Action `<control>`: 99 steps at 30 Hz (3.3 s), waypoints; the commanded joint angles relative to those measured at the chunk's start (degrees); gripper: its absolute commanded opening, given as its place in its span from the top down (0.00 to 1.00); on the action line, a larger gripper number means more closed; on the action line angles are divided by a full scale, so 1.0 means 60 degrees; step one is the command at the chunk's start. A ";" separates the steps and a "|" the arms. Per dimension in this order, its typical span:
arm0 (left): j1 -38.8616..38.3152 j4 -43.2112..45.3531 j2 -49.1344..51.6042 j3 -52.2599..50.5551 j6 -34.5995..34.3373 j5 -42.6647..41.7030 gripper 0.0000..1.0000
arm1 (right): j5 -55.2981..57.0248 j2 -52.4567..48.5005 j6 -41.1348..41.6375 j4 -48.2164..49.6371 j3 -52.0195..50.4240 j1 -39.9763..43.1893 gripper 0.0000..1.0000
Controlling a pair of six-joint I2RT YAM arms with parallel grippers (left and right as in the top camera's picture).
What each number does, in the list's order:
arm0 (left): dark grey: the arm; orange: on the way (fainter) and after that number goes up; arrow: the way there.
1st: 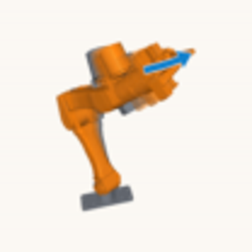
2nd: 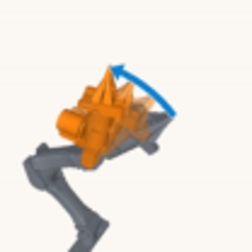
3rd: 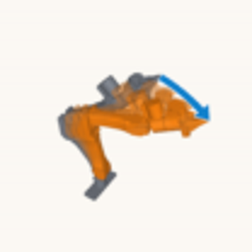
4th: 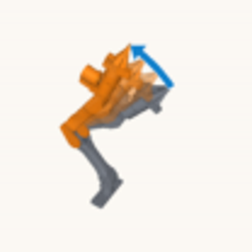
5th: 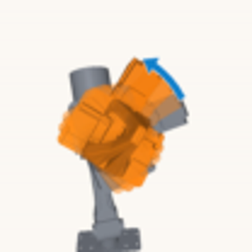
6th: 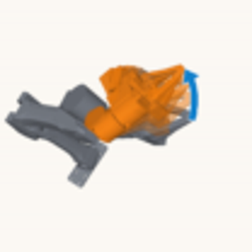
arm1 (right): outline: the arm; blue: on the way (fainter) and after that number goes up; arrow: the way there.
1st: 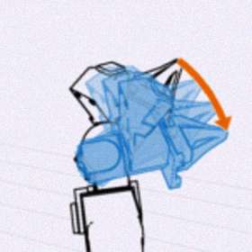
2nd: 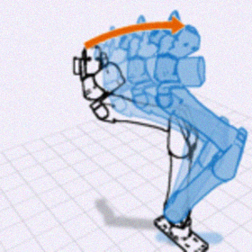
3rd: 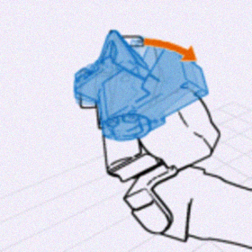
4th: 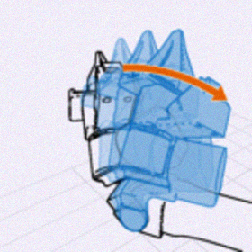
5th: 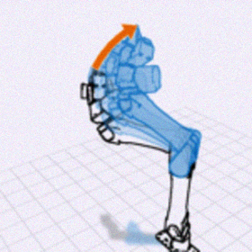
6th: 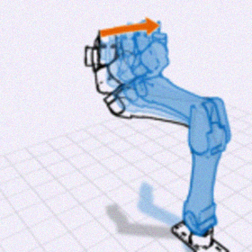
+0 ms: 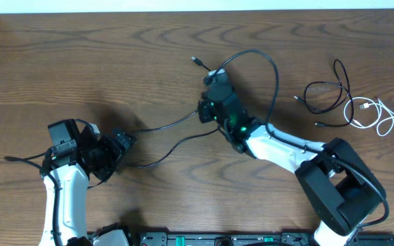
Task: Untangle cables
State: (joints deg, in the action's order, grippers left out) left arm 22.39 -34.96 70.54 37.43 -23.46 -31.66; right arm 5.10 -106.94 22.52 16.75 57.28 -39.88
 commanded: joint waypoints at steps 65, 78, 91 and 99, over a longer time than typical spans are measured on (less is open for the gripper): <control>0.0007 -0.0029 -0.0018 0.0175 0.0157 -0.0113 0.02 | -0.4732 -0.2539 -0.0947 -0.6663 0.3949 -0.1719 0.96; 0.0007 -0.0025 -0.0018 0.0175 0.0153 -0.0117 0.02 | -0.4346 -0.0568 -0.1665 -0.8655 0.4011 0.0433 0.79; 0.0004 0.0186 -0.0015 0.0175 0.0532 0.0124 0.02 | -0.2484 -0.0528 -0.1661 -1.1981 0.3960 0.4277 0.42; -0.1071 -0.1475 0.0044 0.0969 0.2087 0.2178 0.02 | -0.2481 -0.0535 -0.1621 -1.1890 0.3854 0.5333 0.36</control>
State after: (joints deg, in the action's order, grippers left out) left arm 18.70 -41.85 70.63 38.72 -14.76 -26.52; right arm -10.26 -110.26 12.82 -54.70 80.93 -8.47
